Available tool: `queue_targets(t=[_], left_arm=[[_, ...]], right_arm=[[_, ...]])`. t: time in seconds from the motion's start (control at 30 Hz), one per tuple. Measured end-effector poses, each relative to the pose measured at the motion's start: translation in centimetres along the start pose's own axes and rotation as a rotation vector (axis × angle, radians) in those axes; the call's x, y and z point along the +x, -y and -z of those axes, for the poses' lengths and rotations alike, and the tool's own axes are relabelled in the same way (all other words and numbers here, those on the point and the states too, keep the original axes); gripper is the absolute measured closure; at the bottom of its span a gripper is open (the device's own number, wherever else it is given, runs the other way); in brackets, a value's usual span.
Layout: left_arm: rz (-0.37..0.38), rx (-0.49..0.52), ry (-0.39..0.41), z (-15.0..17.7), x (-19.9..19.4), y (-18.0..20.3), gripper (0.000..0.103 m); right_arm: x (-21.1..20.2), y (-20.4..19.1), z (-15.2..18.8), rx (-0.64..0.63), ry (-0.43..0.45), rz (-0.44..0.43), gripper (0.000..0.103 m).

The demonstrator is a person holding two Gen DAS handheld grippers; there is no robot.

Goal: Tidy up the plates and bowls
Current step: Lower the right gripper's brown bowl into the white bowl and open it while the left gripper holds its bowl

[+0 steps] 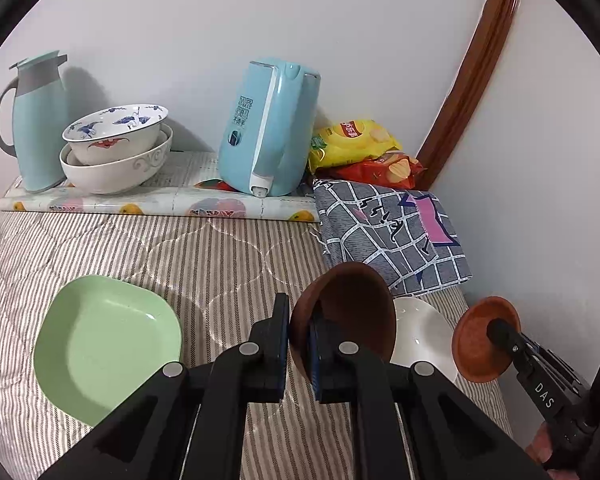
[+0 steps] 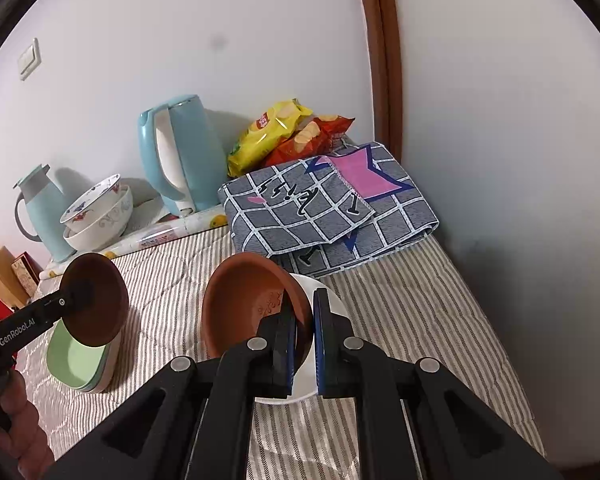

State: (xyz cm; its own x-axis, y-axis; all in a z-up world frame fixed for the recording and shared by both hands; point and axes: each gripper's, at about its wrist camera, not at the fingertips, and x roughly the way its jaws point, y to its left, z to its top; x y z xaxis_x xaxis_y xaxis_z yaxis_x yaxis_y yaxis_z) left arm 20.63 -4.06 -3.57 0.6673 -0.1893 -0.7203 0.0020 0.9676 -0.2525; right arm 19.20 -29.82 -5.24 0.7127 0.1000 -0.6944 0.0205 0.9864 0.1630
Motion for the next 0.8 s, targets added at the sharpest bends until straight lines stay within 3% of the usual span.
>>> queue_targets(t=[0.8], left_arm=[[-0.024, -0.019, -0.059, -0.1, 4.6, -1.0, 0.094]], right_arm=[[7.9, 0.0, 2.0, -0.027, -0.185, 0.025, 0.095]])
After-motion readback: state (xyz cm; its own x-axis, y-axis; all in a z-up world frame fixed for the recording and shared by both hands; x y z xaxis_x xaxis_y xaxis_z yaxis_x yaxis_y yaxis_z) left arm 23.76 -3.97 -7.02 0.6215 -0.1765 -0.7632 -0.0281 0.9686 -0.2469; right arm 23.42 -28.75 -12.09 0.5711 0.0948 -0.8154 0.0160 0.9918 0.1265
